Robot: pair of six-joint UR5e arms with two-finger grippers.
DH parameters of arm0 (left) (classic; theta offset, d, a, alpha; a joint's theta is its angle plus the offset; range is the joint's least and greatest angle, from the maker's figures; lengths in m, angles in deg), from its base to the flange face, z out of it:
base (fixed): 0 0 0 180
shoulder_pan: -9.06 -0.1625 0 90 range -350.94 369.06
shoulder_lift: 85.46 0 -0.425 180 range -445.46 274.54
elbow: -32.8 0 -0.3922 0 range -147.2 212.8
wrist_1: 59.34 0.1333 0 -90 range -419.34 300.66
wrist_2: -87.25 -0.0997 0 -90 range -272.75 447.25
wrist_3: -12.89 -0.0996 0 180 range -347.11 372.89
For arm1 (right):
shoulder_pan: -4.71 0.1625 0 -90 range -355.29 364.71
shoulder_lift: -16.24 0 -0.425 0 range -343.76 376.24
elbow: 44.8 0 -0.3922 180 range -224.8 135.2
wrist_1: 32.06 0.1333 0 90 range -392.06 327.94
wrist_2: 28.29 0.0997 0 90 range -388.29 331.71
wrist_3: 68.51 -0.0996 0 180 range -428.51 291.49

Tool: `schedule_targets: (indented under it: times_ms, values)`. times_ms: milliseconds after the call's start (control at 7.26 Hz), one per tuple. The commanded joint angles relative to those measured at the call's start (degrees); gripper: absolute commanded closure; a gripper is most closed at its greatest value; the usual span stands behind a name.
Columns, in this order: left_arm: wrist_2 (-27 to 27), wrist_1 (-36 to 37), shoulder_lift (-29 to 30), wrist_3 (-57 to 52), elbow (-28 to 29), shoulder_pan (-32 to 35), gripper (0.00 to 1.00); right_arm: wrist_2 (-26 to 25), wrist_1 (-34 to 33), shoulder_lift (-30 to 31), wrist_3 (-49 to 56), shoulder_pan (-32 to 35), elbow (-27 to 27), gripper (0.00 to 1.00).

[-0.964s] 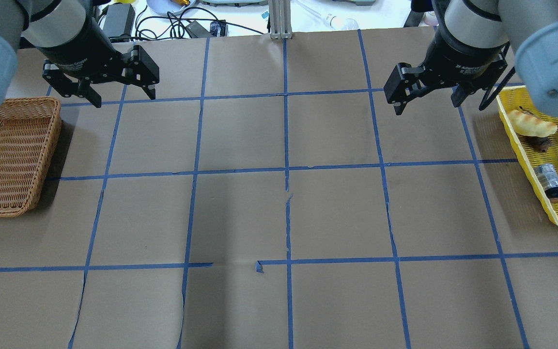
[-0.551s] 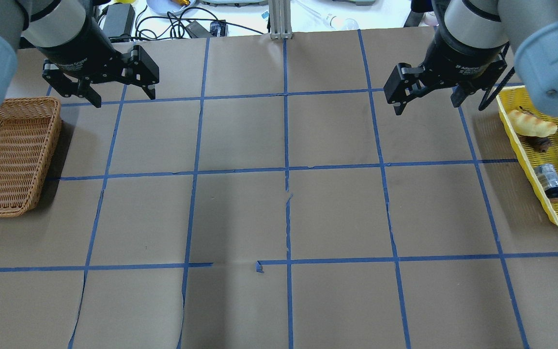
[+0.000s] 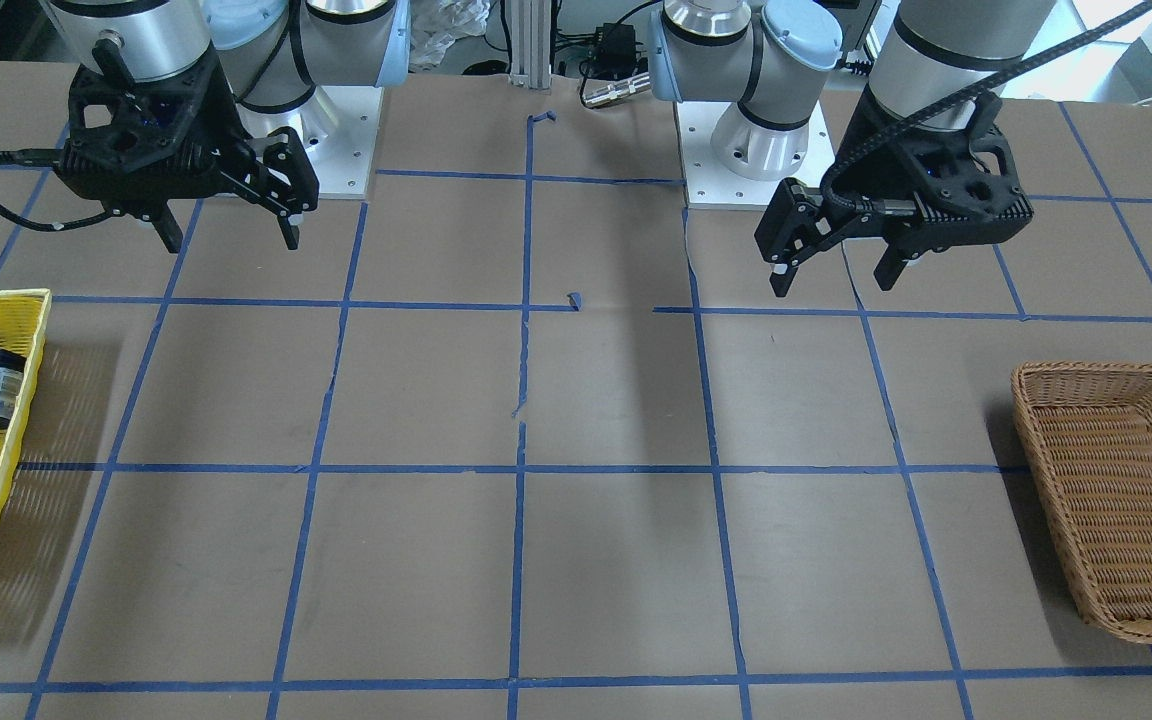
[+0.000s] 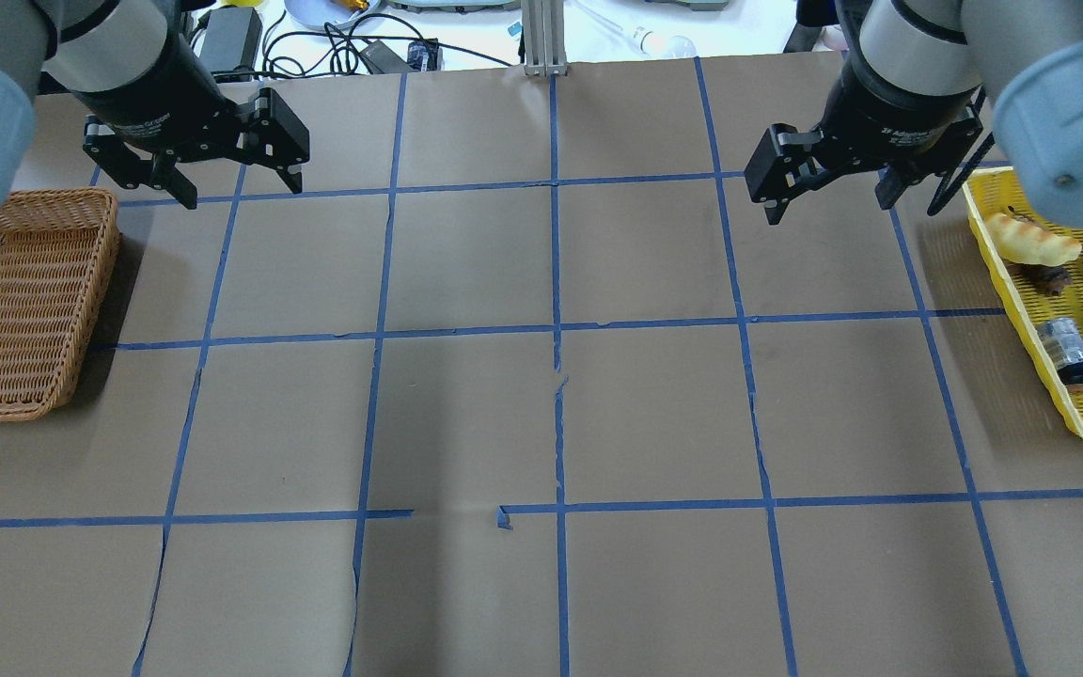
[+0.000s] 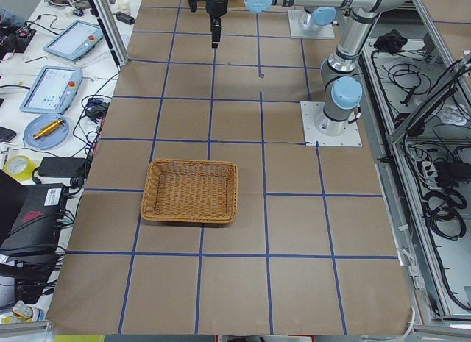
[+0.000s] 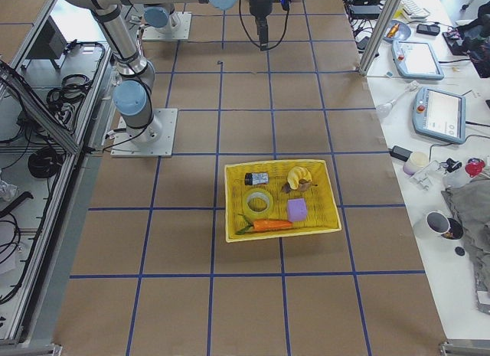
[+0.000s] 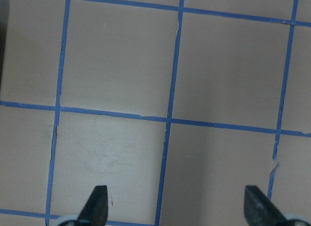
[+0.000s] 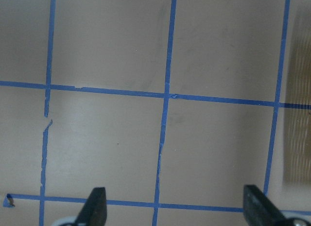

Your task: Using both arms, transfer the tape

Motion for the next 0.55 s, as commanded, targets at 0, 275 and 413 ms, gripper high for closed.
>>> schedule_targets:
  times_ms: [0,275,413]
  values:
    - [0.0,0.0,0.0,-0.1,0.0,0.0,0.0,-0.4,-1.0,-1.9,-0.1,-2.2,-0.5,0.0]
    - [0.0,0.0,0.0,-0.1,0.0,0.0,0.0,0.1,0.1,-2.4,5.0,-10.6,-0.5,0.0]
    - [0.0,0.0,0.0,0.0,0.0,0.0,0.0,0.2,0.0,-2.9,13.6,-15.8,-0.5,0.0]
